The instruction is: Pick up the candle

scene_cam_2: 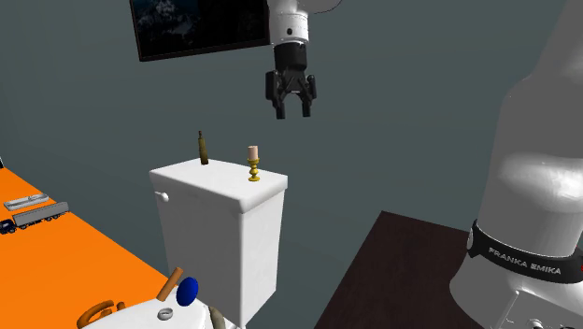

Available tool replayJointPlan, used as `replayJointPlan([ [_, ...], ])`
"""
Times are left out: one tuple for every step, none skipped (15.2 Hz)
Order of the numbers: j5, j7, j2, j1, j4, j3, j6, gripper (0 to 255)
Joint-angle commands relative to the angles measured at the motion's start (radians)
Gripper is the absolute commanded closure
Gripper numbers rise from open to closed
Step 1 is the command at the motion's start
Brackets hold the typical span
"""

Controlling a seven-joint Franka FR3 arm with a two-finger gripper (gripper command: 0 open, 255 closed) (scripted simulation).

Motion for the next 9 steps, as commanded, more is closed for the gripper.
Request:
replayJointPlan([
  [-0.006, -0.008, 0.069, -0.007, 0.042, -0.008, 0.037, 0],
  [-0.008, -0.01, 0.104, -0.009, 0.063, -0.011, 0.056, 0],
  [-0.01, -0.013, 0.139, -0.012, 0.085, -0.014, 0.074, 0],
  [-0.012, -0.015, 0.175, -0.015, 0.108, -0.017, 0.09, 0],
  [-0.013, -0.018, 0.21, -0.017, 0.133, -0.02, 0.106, 0],
  [-0.014, -0.02, 0.246, -0.02, 0.159, -0.022, 0.12, 0],
  [-0.014, -0.023, 0.282, -0.023, 0.186, -0.025, 0.133, 0],
  [-0.015, -0.025, 0.317, -0.025, 0.214, -0.028, 0.145, 0],
  [-0.015, -0.027, 0.353, -0.028, 0.244, -0.03, 0.156, 0],
])
